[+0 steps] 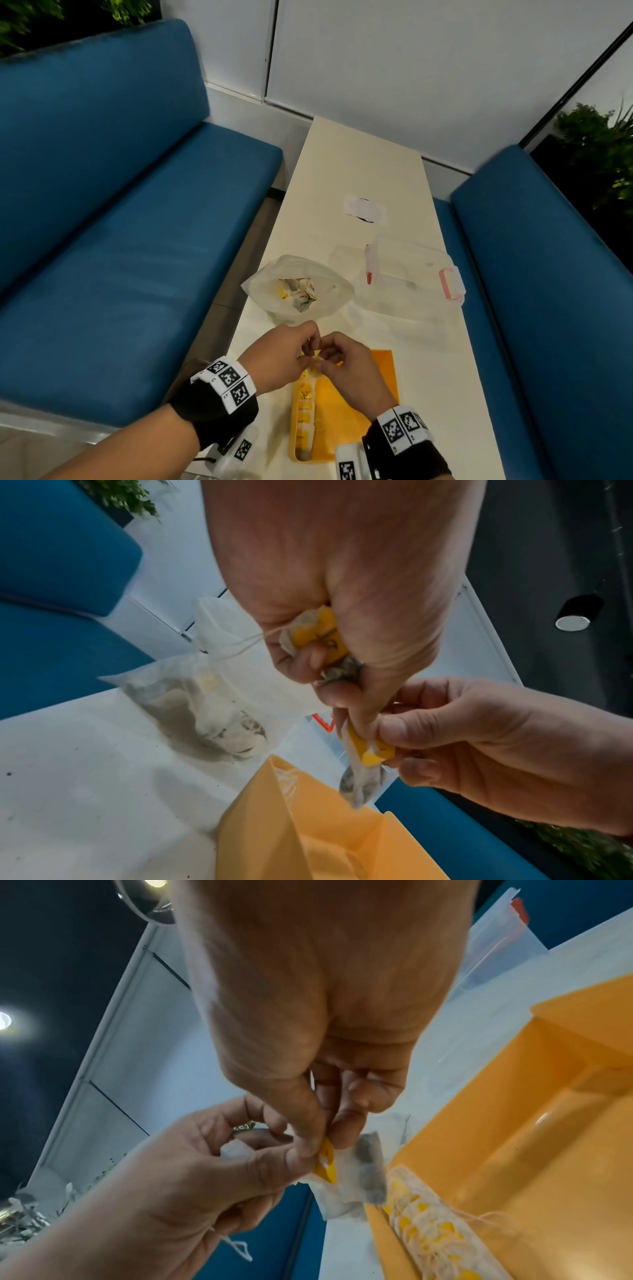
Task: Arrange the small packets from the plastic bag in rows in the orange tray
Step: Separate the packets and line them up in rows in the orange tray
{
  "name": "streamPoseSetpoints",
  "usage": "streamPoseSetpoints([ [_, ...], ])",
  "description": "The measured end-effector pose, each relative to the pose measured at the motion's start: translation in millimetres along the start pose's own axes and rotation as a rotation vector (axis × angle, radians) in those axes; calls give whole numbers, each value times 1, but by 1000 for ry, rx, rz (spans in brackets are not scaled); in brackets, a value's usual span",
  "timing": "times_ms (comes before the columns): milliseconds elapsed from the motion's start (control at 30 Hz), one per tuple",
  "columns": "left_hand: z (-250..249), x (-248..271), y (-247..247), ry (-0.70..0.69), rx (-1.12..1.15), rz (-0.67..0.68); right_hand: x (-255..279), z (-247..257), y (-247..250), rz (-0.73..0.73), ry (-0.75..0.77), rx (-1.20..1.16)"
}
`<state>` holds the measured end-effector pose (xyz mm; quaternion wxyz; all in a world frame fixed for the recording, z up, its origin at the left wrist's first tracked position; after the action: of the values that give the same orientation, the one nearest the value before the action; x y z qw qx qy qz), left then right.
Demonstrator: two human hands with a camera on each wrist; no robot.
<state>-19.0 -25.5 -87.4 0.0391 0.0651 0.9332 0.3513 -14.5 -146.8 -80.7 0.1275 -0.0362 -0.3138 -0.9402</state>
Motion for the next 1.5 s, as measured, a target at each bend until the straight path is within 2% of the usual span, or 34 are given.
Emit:
streamPoseSetpoints([
  [233, 22, 7, -6, 151, 288, 0, 5, -16, 7, -52, -88, -106],
  [367, 24, 7, -7, 186, 306, -15, 10, -15, 9, -51, -114, -162],
  [500, 13, 8, -13, 158, 311, 11, 9, -9, 19, -127, -7, 104],
  [733, 10, 11, -14, 142, 251, -39, 2, -4, 15, -96, 106, 349],
  [867, 27, 12, -8, 229, 163, -104, -3, -10, 24, -98, 104, 448],
  [1000, 51, 14, -22, 325, 125, -48, -13, -23, 21, -21, 91, 569],
  [1167, 57, 16, -43, 310, 136, 26, -26, -32, 4, 32, 81, 696],
  [1500, 55, 26, -40, 313, 173, 1, -37, -43, -20, -8, 29, 729],
])
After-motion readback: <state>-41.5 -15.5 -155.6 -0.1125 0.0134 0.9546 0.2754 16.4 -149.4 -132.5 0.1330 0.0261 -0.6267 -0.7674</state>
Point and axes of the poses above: each hand's wrist, its own x-axis away from the middle knuckle, its own y-axis out of the back of the hand, z = x × y, the point moved 10 cm from there along -x, towards the middle knuckle, and after that the axes turned 8 degrees about -z, right-handed, at the moved point
